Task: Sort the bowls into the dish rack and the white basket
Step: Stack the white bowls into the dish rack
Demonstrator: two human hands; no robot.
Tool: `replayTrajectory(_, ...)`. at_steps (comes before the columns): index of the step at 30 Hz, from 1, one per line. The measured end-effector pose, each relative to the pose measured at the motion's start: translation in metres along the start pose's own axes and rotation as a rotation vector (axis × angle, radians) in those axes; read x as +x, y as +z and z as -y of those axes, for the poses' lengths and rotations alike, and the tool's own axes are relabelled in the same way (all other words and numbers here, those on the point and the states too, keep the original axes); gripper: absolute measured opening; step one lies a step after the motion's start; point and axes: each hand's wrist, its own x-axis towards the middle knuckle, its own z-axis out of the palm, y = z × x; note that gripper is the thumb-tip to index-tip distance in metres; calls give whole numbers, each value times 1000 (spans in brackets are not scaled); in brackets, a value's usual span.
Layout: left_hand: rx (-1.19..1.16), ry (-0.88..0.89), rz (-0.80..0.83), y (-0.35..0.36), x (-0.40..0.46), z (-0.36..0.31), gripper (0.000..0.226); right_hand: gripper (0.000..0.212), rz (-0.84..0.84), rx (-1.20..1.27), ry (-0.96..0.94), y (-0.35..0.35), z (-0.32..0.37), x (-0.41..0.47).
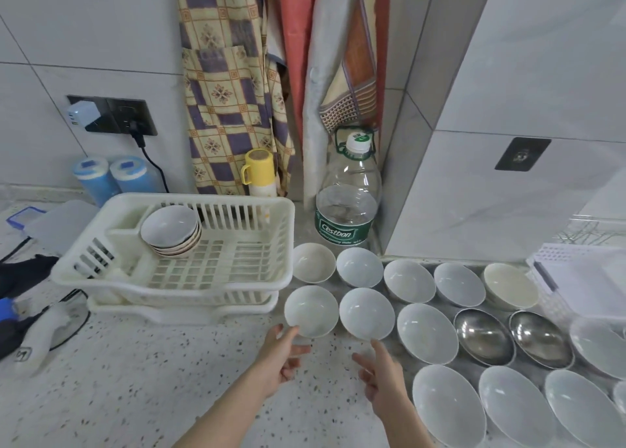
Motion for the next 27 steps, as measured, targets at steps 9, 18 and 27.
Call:
replayTrajectory(9,-99,32,49,7,17,2,35,25,17,-38,-51,5,14,20)
replayTrajectory(18,12,96,-35,-12,-15,14,35,19,-72,-43,-85,0,7,14)
replayTrajectory(27,104,247,165,-66,-73,-6,42,8,-17,148,-263,18,27,-39)
